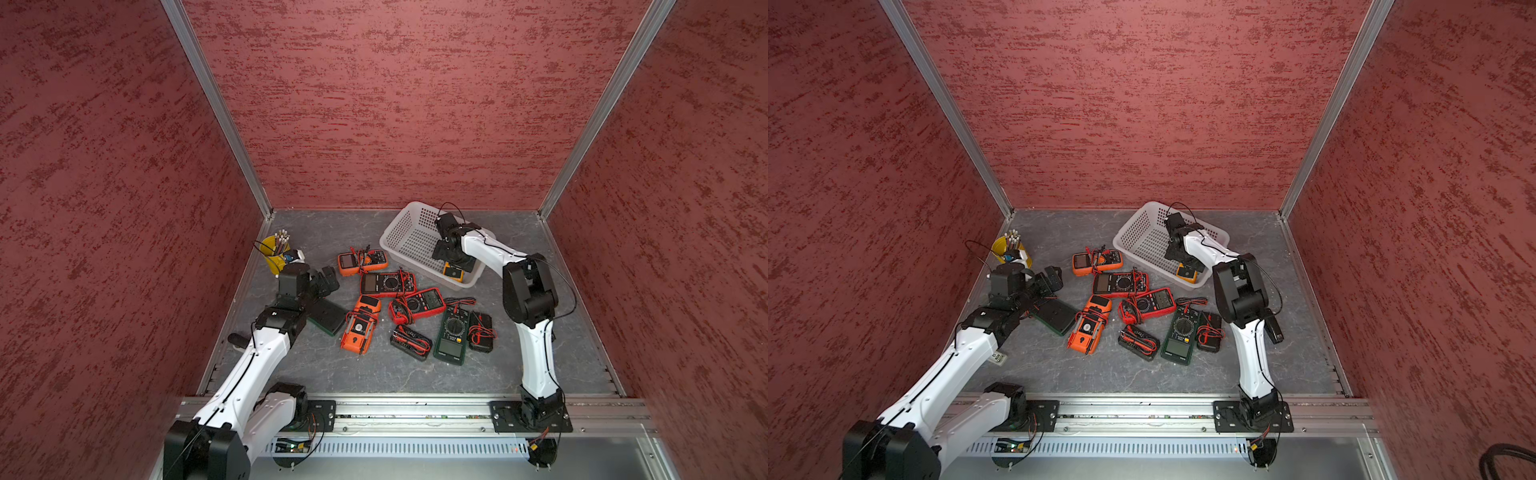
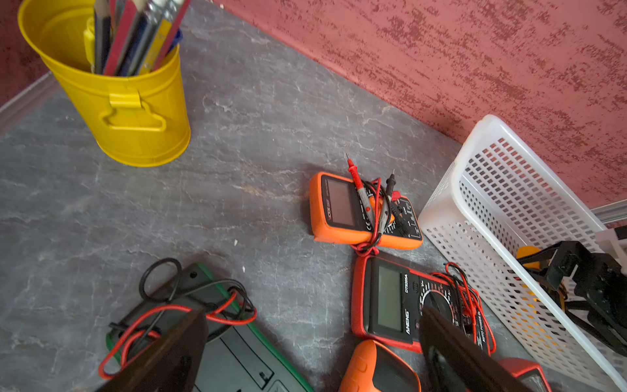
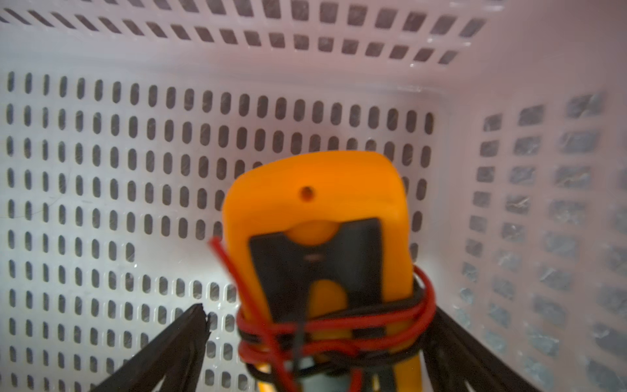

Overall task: Put the multimeter into the basket
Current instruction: Place the multimeter in the basket.

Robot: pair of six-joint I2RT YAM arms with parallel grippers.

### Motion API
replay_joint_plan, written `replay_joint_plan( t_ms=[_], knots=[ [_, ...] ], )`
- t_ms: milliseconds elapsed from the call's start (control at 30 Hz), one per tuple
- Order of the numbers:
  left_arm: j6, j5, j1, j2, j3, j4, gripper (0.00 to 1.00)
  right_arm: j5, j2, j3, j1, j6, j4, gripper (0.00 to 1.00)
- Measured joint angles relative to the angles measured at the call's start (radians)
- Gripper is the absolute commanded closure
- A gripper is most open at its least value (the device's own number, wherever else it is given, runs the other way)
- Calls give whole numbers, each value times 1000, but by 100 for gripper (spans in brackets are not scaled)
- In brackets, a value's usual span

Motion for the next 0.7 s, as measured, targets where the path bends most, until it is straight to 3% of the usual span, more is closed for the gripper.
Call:
replay_joint_plan(
  t_ms=[233,500,700],
  knots=[
    [-17,-14,-135,-2,27,-119,0,-43,-175,-59,0,-77,29,1],
    [-15,-61,-335,-6,61,-274,0,-46,-544,-335,2,-146,109,1],
    [-45,-104,-490,21,30,-319,0,56,-743,-539,2,-154,97,1]
  ],
)
